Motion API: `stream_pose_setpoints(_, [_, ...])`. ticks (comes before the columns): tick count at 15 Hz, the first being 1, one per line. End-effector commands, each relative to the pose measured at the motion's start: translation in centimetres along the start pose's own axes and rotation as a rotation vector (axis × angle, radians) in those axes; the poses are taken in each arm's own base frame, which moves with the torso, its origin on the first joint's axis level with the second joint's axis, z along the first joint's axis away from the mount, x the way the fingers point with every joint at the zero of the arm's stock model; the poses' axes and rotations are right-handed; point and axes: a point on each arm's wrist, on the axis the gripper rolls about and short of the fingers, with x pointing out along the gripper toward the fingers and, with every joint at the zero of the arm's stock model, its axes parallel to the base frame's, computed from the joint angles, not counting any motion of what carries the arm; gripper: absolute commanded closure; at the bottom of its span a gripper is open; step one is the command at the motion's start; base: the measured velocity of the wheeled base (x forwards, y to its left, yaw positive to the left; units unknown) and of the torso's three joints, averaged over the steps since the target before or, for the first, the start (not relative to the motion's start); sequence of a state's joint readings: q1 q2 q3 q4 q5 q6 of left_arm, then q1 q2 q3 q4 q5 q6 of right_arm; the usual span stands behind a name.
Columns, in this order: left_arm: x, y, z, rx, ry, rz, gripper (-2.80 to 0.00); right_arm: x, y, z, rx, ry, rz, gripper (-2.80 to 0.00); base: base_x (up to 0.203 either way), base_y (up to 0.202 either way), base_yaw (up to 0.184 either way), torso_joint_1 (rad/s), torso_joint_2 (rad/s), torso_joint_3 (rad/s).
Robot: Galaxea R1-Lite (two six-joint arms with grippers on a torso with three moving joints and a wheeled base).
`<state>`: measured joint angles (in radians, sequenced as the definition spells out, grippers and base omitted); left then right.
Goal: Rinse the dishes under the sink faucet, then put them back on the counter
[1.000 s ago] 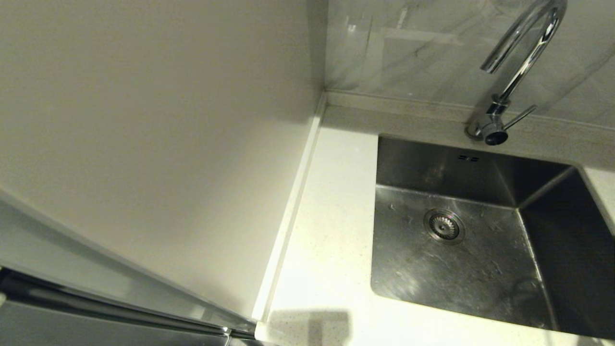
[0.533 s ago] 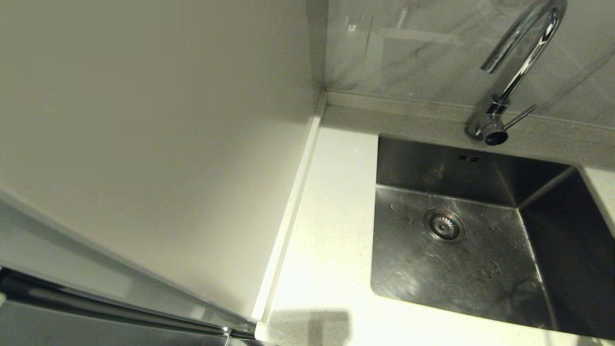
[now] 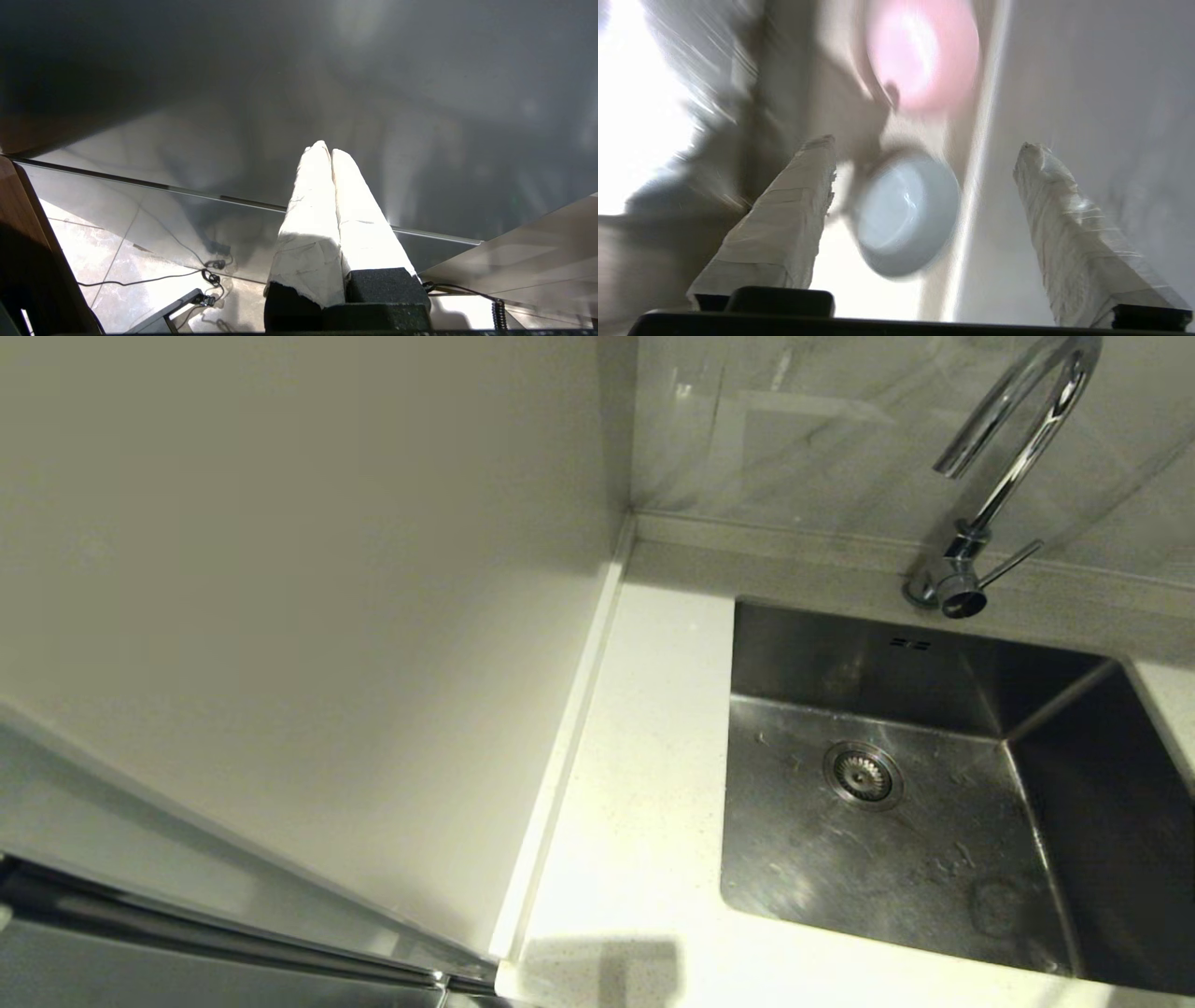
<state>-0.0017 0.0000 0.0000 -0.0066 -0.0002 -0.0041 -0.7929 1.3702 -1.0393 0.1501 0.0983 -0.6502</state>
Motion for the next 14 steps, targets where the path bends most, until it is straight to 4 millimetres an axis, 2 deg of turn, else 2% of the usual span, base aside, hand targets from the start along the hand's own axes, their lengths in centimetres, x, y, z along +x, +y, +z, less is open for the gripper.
stream_pose_setpoints(1, [0.0, 0.0, -0.1, -0.001, 0.002, 0.000, 0.00, -3.3, 1.6, 3.0, 0.016, -0.160, 0.071, -2.80, 0.000, 0.000, 0.000, 0.000, 0.00, 0.000])
stream_pose_setpoints(3, [0.0, 0.0, -0.1, -0.001, 0.004, 0.000, 0.00, -5.2, 3.0, 6.9, 0.114, -0.253, 0.194, -2.80, 0.000, 0.000, 0.000, 0.000, 0.00, 0.000])
stream_pose_setpoints(5, [0.0, 0.0, -0.1, -0.001, 0.002, 0.000, 0.00, -8.2, 4.9, 9.9, 0.230, -0.290, 0.345, -2.80, 0.000, 0.000, 0.000, 0.000, 0.00, 0.000])
stream_pose_setpoints(6, [0.0, 0.0, -0.1, -0.001, 0.003, 0.001, 0.00, -9.9, 5.8, 10.4, 0.302, -0.287, 0.402, -2.80, 0.000, 0.000, 0.000, 0.000, 0.00, 0.000])
stream_pose_setpoints(7, [0.0, 0.0, -0.1, -0.001, 0.002, 0.000, 0.00, -12.0, 6.1, 10.0, 0.363, -0.292, 0.439, -2.80, 0.000, 0.000, 0.000, 0.000, 0.00, 0.000])
stream_pose_setpoints(8, [0.0, 0.0, -0.1, -0.001, 0.003, 0.000, 0.00, -14.2, 5.6, 8.8, 0.395, -0.317, 0.445, -2.80, 0.000, 0.000, 0.000, 0.000, 0.00, 0.000])
stream_pose_setpoints(10, [0.0, 0.0, -0.1, -0.001, 0.004, 0.000, 0.00, -18.5, 4.4, 4.9, 0.441, -0.389, 0.443, -2.80, 0.000, 0.000, 0.000, 0.000, 0.00, 0.000])
stream_pose_setpoints(13, [0.0, 0.0, -0.1, -0.001, 0.002, 0.000, 0.00, -24.7, 2.9, -3.2, 0.486, -0.547, 0.422, -2.80, 0.000, 0.000, 0.000, 0.000, 0.00, 0.000])
stream_pose_setpoints(14, [0.0, 0.0, -0.1, -0.001, 0.004, 0.000, 0.00, -26.2, 2.7, -6.1, 0.490, -0.583, 0.400, -2.80, 0.000, 0.000, 0.000, 0.000, 0.00, 0.000])
